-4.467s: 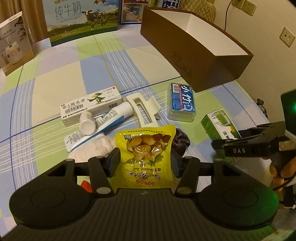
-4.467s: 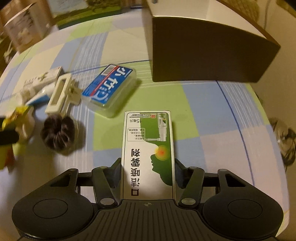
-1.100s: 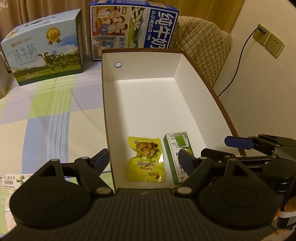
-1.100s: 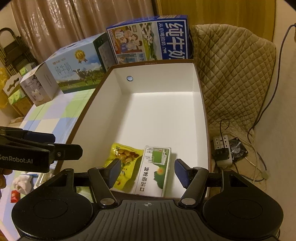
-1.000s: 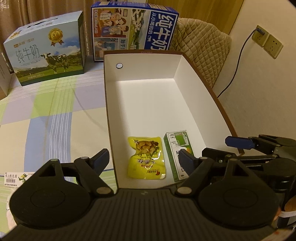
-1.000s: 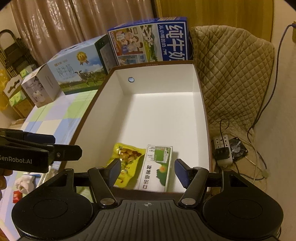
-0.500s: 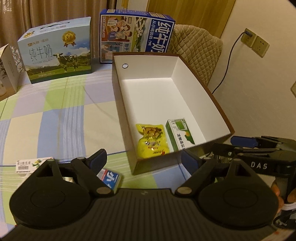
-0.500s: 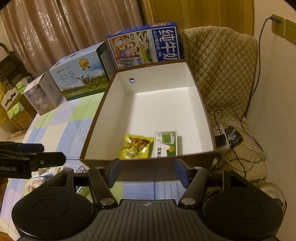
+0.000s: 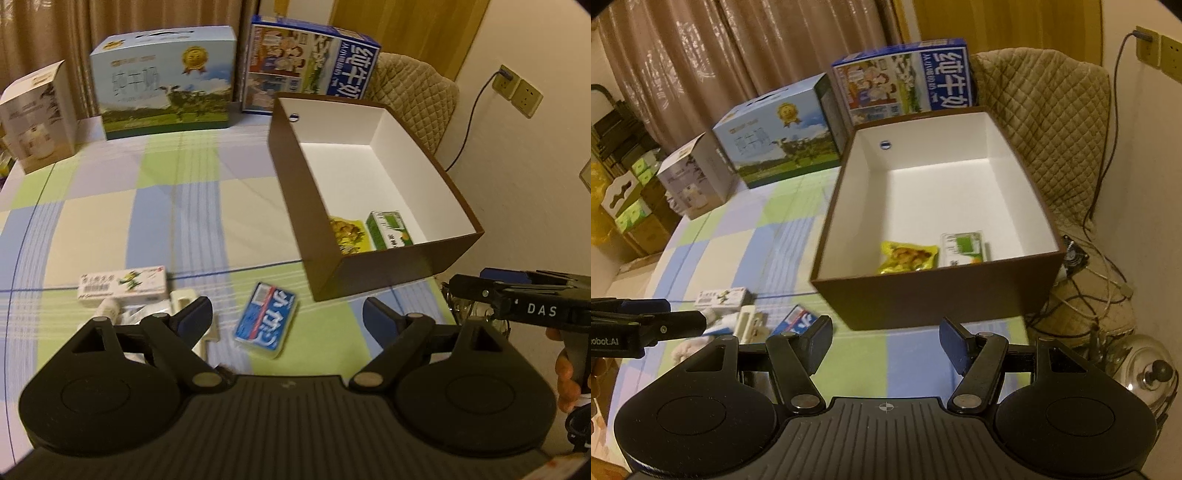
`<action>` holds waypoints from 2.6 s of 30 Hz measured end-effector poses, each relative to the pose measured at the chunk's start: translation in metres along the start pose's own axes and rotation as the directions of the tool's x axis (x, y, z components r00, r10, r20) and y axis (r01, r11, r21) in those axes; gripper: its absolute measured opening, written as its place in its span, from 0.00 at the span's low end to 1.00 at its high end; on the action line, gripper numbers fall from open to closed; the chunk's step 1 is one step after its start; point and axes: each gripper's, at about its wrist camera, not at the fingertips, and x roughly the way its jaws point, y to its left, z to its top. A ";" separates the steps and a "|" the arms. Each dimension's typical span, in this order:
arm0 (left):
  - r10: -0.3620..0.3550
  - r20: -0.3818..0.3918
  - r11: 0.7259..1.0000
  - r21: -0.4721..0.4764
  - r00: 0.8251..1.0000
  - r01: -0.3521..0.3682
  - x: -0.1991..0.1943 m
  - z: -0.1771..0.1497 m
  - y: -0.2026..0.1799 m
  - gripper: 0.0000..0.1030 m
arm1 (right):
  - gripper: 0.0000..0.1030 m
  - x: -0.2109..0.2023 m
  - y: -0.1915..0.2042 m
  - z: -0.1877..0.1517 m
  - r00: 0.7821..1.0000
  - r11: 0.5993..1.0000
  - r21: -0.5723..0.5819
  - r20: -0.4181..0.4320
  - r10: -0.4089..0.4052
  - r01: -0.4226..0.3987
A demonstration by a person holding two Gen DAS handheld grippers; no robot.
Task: Organize objects
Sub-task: 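Move back to the table and grasp the red candy packet with the left tool, then grasp the dark brown scrunchie with the right tool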
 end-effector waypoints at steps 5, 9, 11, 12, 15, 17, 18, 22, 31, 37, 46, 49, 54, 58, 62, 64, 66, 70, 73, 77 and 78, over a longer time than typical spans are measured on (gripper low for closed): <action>0.021 0.007 0.999 -0.030 1.000 -0.020 -0.012 -0.012 0.022 0.83 | 0.60 0.005 0.018 -0.007 1.000 1.000 -0.013 -0.013 0.016 -0.017; 0.051 0.010 0.997 -0.064 0.999 -0.050 -0.023 -0.023 0.044 0.83 | 0.60 0.013 0.029 -0.015 0.999 0.999 -0.018 -0.035 0.032 -0.033; 0.071 0.009 0.994 -0.087 0.997 -0.070 -0.028 -0.030 0.057 0.83 | 0.60 0.018 0.034 -0.020 0.998 0.999 -0.023 -0.049 0.037 -0.038; 0.081 0.009 0.992 -0.099 0.997 -0.080 -0.030 -0.034 0.065 0.83 | 0.60 0.021 0.037 -0.023 0.998 0.999 -0.026 -0.058 0.039 -0.041; 0.120 -0.002 0.983 -0.137 0.993 -0.119 -0.036 -0.048 0.085 0.83 | 0.60 0.030 0.043 -0.032 0.995 0.998 -0.026 -0.086 0.054 -0.056; 0.148 -0.009 0.976 -0.158 0.989 -0.148 -0.040 -0.056 0.098 0.83 | 0.60 0.034 0.045 -0.036 0.993 0.998 -0.025 -0.103 0.060 -0.063; 0.164 -0.016 0.972 -0.169 0.986 -0.164 -0.041 -0.061 0.105 0.83 | 0.60 0.037 0.046 -0.037 0.992 0.998 -0.025 -0.111 0.063 -0.066; 0.212 -0.039 0.955 -0.203 0.977 -0.215 -0.046 -0.079 0.130 0.83 | 0.60 0.044 0.050 -0.044 0.988 0.997 -0.023 -0.139 0.065 -0.068; 0.293 -0.107 0.928 -0.208 0.950 -0.310 -0.037 -0.124 0.160 0.83 | 0.60 0.062 0.051 -0.054 0.981 0.999 -0.004 -0.187 0.053 -0.054; 0.279 -0.127 0.925 -0.231 0.952 -0.302 -0.018 -0.134 0.168 0.79 | 0.60 0.070 0.055 -0.058 0.978 0.999 0.004 -0.205 0.047 -0.047; 0.285 -0.158 0.918 -0.239 0.945 -0.317 0.011 -0.128 0.176 0.72 | 0.60 0.079 0.053 -0.063 0.976 0.999 0.029 -0.216 0.019 -0.013; 0.280 -0.173 0.916 -0.247 0.944 -0.317 0.020 -0.126 0.180 0.69 | 0.60 0.082 0.054 -0.065 0.975 0.999 0.033 -0.220 0.017 -0.010; 0.273 -0.182 0.919 -0.243 0.945 -0.312 0.032 -0.122 0.183 0.61 | 0.60 0.087 0.063 -0.065 0.974 1.000 0.021 -0.223 0.025 -0.021; 0.265 -0.193 0.921 -0.240 0.945 -0.307 0.038 -0.122 0.186 0.52 | 0.60 0.091 0.074 -0.064 0.973 0.999 -0.003 -0.225 0.043 -0.045; 0.250 -0.204 0.922 -0.248 0.947 -0.297 0.040 -0.124 0.192 0.38 | 0.60 0.096 0.088 -0.063 0.972 0.996 -0.040 -0.227 0.066 -0.077; 0.244 -0.206 0.923 -0.249 0.948 -0.292 0.041 -0.125 0.194 0.36 | 0.60 0.099 0.097 -0.064 0.970 0.993 -0.064 -0.229 0.080 -0.097; 0.238 -0.205 0.924 -0.252 0.949 -0.286 0.040 -0.125 0.196 0.25 | 0.60 0.102 0.105 -0.064 0.969 0.989 -0.087 -0.230 0.093 -0.116; 0.231 -0.201 0.928 -0.247 0.952 -0.278 0.037 -0.126 0.198 0.22 | 0.60 0.109 0.121 -0.066 0.962 0.978 -0.127 -0.236 0.134 -0.168; 0.236 -0.193 0.929 -0.243 0.952 -0.280 0.032 -0.126 0.200 0.21 | 0.60 0.117 0.135 -0.068 0.955 0.963 -0.169 -0.246 0.165 -0.210; 0.244 -0.181 0.929 -0.240 0.953 -0.283 0.024 -0.124 0.203 0.20 | 0.60 0.131 0.152 -0.073 0.950 0.946 -0.222 -0.259 0.175 -0.235; 0.250 -0.180 0.929 -0.234 0.952 -0.288 0.022 -0.123 0.203 0.20 | 0.60 0.136 0.155 -0.073 0.949 0.944 -0.230 -0.264 0.174 -0.237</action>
